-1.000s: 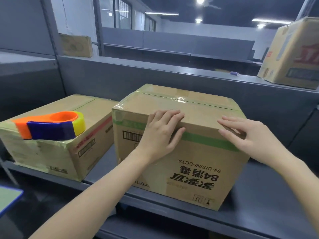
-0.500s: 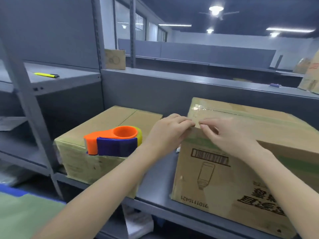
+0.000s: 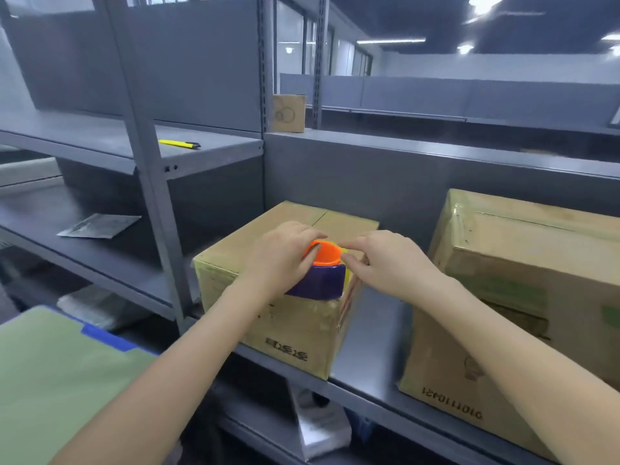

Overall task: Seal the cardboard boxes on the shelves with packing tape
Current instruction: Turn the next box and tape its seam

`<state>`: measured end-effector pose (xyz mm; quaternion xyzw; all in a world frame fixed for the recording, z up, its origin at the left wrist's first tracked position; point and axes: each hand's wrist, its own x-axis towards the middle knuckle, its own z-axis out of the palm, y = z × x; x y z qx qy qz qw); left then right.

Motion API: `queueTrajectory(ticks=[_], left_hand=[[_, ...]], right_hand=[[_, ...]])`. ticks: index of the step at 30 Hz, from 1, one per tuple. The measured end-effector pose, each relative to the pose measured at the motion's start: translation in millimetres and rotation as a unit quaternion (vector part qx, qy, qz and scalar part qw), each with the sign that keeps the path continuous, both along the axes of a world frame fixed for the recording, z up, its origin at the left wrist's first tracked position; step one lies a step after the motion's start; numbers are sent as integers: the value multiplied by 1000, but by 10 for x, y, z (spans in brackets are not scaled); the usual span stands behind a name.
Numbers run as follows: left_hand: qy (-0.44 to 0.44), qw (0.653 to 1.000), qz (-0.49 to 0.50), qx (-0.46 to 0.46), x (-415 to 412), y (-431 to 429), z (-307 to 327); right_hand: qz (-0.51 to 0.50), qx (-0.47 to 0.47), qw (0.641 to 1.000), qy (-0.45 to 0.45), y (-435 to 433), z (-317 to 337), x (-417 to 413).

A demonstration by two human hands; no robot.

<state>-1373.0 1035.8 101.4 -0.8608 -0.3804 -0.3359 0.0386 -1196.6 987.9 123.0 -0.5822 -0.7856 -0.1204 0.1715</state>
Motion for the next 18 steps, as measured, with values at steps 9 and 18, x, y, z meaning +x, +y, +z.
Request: queueTrajectory(ticks=[9, 18], left_hand=[[-57, 957, 119, -258, -806, 251, -296], [-107, 924, -5, -366, -954, 331, -374]], right_hand=[[32, -67, 996, -54, 401, -278, -616], [-19, -52, 998, -22, 522, -505, -599]])
